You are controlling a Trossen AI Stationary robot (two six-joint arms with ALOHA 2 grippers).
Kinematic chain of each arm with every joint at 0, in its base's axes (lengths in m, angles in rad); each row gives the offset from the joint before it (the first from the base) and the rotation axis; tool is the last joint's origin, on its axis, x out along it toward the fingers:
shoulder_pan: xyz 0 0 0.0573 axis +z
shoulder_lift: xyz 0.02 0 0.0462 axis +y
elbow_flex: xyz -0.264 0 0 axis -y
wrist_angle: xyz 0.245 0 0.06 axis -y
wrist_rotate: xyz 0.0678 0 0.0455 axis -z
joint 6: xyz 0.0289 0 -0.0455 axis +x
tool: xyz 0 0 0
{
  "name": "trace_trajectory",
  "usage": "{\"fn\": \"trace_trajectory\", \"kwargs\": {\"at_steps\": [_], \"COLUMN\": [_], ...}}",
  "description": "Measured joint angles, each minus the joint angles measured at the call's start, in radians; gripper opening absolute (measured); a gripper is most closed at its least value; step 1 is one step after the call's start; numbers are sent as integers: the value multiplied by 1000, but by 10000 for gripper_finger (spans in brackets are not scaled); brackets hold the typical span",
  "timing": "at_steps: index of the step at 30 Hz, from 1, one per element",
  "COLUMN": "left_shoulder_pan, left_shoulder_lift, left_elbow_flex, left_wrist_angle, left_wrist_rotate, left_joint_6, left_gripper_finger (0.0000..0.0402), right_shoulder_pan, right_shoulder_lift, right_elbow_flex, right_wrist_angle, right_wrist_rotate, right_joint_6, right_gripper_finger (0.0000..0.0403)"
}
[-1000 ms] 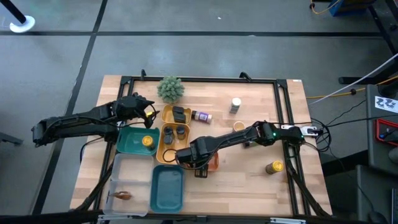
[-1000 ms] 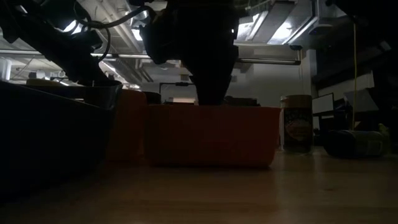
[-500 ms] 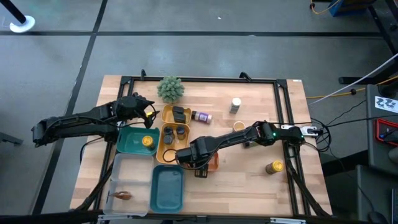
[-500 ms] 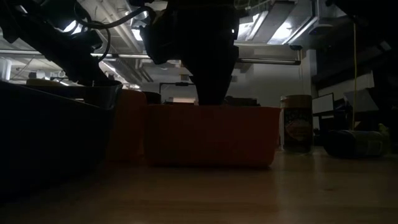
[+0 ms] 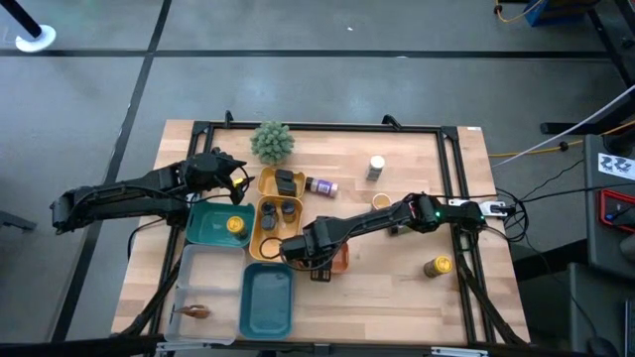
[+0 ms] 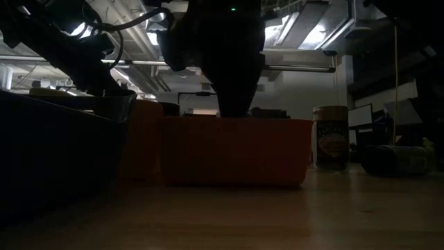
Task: Sort spices by type
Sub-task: Put the brown seasoning bottle into the orange bin
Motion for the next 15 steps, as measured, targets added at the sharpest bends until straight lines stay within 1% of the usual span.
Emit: {"fn": "trace_trajectory", "kwargs": {"at_steps": [9,12,15], "left_shoulder_pan": [0,0,0], "left_shoulder_lift": [0,0,0], "left_elbow_flex": [0,0,0], "left_wrist_angle": [0,0,0], "left_wrist_rotate": [0,0,0], "left_joint_6": [0,0,0], "left_gripper_finger": [263,263,263], "right_shoulder_pan": [0,0,0], "right_shoulder_lift": [0,0,0], "right_elbow_flex": [0,0,0], "right_wrist_angle": [0,0,0], "right_wrist_rotate": [6,6,6], "right_joint_6": [1,1,1], "right_gripper_finger": [200,219,251]}}
